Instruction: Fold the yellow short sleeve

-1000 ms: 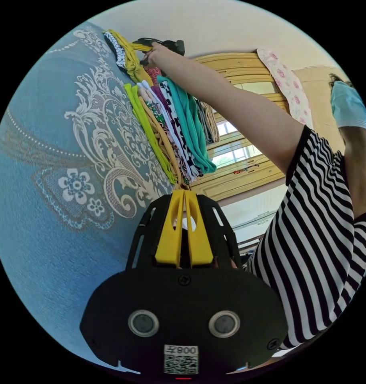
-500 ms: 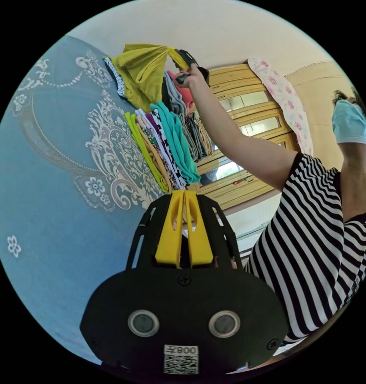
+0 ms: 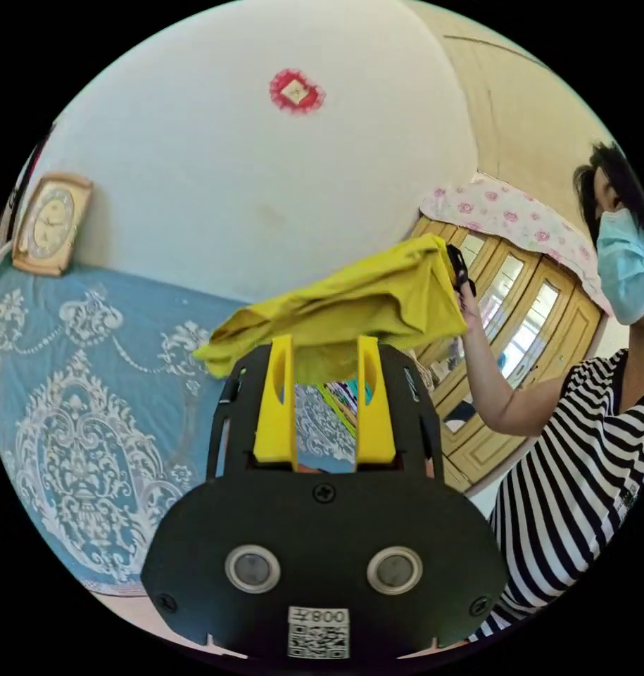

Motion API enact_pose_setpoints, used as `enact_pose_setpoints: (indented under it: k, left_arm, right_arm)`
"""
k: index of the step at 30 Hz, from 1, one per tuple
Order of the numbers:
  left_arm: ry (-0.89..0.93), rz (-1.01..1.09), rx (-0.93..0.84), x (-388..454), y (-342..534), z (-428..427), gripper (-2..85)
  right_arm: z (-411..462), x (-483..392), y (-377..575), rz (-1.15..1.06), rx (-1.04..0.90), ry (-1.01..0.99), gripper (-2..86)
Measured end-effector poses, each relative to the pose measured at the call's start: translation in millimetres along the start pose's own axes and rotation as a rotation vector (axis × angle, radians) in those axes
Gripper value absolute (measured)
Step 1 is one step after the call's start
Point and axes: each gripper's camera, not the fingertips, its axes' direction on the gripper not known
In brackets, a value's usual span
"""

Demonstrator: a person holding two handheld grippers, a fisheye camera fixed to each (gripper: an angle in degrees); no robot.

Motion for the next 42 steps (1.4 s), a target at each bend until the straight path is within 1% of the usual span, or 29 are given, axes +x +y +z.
enact_pose_setpoints:
  k: [1, 3, 5, 6, 9, 12, 17, 20, 23, 27, 29, 31, 33, 37, 39, 42]
  left_arm:
    - [0.0, 0.017, 0.014, 11, -4, -4, 13.1]
    - [0.069, 0.085, 0.017, 55, -14, -5, 13.1]
    - [0.162, 0.121, -0.027, 87, -16, 8, 12.3]
    - [0.181, 0.132, -0.061, 107, -15, 17, 11.0]
    - [0.114, 0.138, -0.11, 151, -6, 33, 5.4]
    - [0.11, 0.099, -0.134, 176, -5, 42, 4.1]
    - [0.136, 0.055, -0.095, 209, -21, 46, 3.3]
    - [0.144, 0.095, -0.129, 242, -43, 62, 3.1]
    - [0.11, 0.154, -0.188, 280, -70, 86, 2.9]
    - [0.098, 0.225, -0.228, 331, -99, 123, 2.8]
    - [0.103, 0.229, -0.225, 349, -109, 136, 2.8]
    - [0.106, 0.228, -0.225, 364, -118, 148, 2.8]
    - [0.108, 0.234, -0.245, 385, -127, 166, 2.8]
    - [0.115, 0.252, -0.262, 417, -135, 189, 2.8]
    - [0.118, 0.245, -0.258, 435, -140, 200, 2.8]
    - [0.126, 0.237, -0.255, 454, -145, 212, 2.9]
  right_arm:
    - [11, -11, 19, 0.006, -0.017, -0.023, 0.1]
    - [29, -20, 50, 0.031, -0.046, -0.045, 0.1]
    - [47, -24, 82, 0.06, -0.068, -0.049, 0.1]
    - [59, -25, 103, 0.083, -0.08, -0.052, 0.1]
    - [82, -23, 155, 0.135, -0.098, -0.061, 0.0]
    - [92, -17, 206, 0.172, -0.097, -0.049, 0.1]
    - [89, -2, 285, 0.211, -0.093, 0.058, 0.2]
    - [88, 5, 334, 0.235, -0.109, 0.179, 0.5]
    - [82, -2, 381, 0.208, -0.052, 0.294, 1.4]
    - [106, -44, 444, 0.037, 0.005, 0.437, 5.0]
    - [139, -62, 473, -0.03, -0.041, 0.505, 7.1]
    - [193, -80, 510, -0.105, -0.138, 0.588, 8.8]
    - [229, -93, 535, -0.183, -0.188, 0.654, 9.3]
    - [296, -122, 591, -0.436, -0.167, 0.885, 9.8]
    - [323, -127, 616, -0.516, -0.177, 0.931, 9.7]
    - [363, -125, 656, -0.594, -0.193, 1.059, 9.1]
